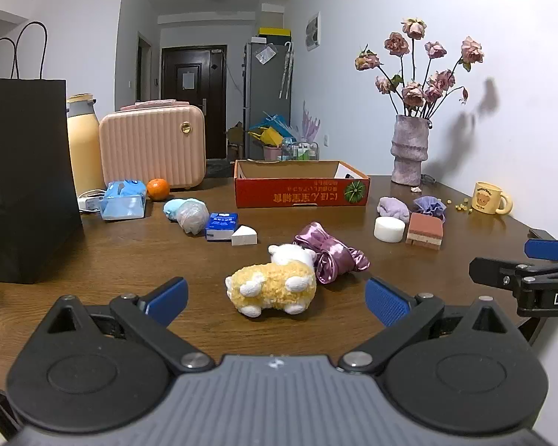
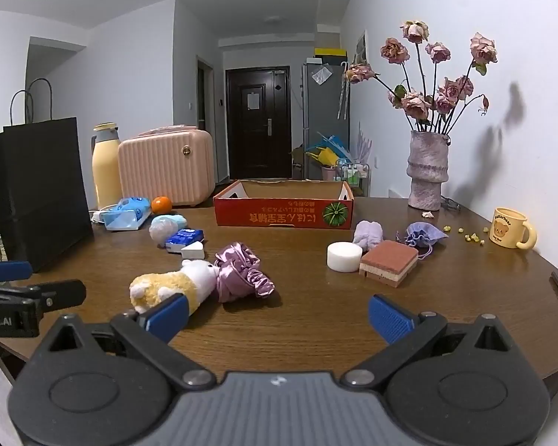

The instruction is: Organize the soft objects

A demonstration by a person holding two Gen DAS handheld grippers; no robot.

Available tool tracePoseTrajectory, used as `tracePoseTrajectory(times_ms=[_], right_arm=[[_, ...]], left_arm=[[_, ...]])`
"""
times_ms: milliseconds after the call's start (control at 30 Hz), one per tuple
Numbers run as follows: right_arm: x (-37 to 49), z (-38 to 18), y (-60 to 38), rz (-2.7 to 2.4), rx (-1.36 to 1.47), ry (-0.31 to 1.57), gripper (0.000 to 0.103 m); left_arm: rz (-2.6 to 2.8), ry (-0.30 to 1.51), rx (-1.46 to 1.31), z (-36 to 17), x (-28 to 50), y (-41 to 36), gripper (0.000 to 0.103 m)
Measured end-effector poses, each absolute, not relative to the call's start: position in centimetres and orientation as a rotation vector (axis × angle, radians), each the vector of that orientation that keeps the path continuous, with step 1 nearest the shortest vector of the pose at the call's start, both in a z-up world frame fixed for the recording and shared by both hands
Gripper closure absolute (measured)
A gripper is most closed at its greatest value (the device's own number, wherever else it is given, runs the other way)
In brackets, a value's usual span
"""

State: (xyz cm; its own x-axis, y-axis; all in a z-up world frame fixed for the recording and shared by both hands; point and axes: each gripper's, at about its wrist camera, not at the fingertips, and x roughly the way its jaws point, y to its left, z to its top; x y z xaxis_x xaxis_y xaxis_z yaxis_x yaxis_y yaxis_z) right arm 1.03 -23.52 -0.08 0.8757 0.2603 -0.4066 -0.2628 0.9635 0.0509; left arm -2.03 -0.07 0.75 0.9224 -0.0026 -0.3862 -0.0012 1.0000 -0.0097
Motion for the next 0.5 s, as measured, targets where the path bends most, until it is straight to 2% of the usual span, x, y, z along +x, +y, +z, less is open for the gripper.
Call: tracePoseTrajectory(times_ms=[500], right_arm=[[0.28,0.39,-23.28,0.271,-0.016,0.421,0.000]], left_arm=[[0.001,0.385,-0.013,1.28,-2.50,-0.16,0.000]])
